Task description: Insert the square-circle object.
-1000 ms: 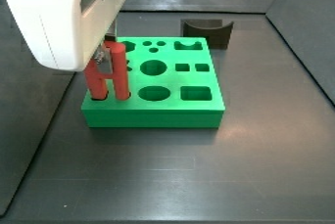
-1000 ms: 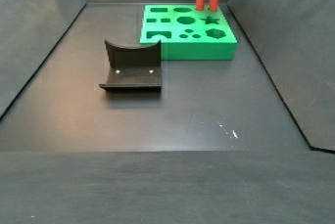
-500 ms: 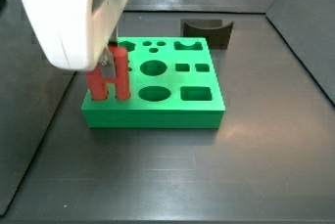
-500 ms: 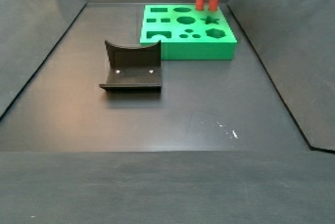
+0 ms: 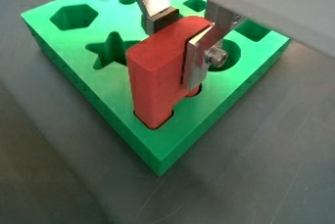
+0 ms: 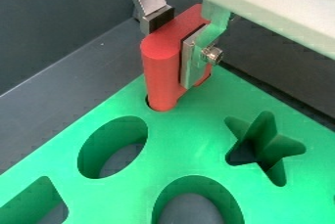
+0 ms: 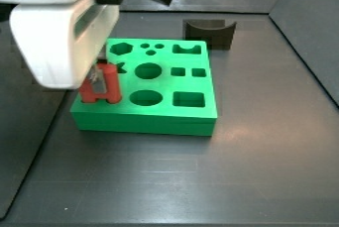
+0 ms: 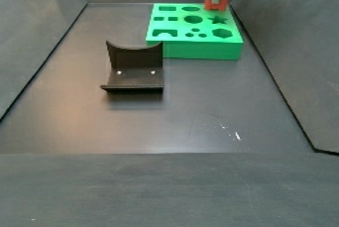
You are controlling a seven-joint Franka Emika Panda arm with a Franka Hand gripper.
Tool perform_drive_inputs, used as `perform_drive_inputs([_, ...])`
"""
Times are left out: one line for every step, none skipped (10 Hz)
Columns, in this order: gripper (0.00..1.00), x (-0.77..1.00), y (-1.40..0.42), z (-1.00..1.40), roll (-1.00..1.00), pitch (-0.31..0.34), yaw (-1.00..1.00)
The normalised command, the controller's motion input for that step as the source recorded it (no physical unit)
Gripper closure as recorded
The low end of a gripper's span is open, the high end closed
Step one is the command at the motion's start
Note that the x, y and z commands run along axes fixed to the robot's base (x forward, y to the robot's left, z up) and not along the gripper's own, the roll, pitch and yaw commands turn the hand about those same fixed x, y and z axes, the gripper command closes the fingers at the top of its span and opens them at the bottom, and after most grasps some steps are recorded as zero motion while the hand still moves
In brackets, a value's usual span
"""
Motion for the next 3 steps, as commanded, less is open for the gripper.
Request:
perform_drive_inputs([1.0, -0.25, -0.07, -0.29, 0.05, -0.25, 0.04])
perform_drive_inputs([1.0, -0.16, -0.01, -0.19, -0.01, -0.241, 0.07])
perform_drive_inputs([1.0, -0.04, 0.0, -0.07, 0.0, -0.099, 0.01])
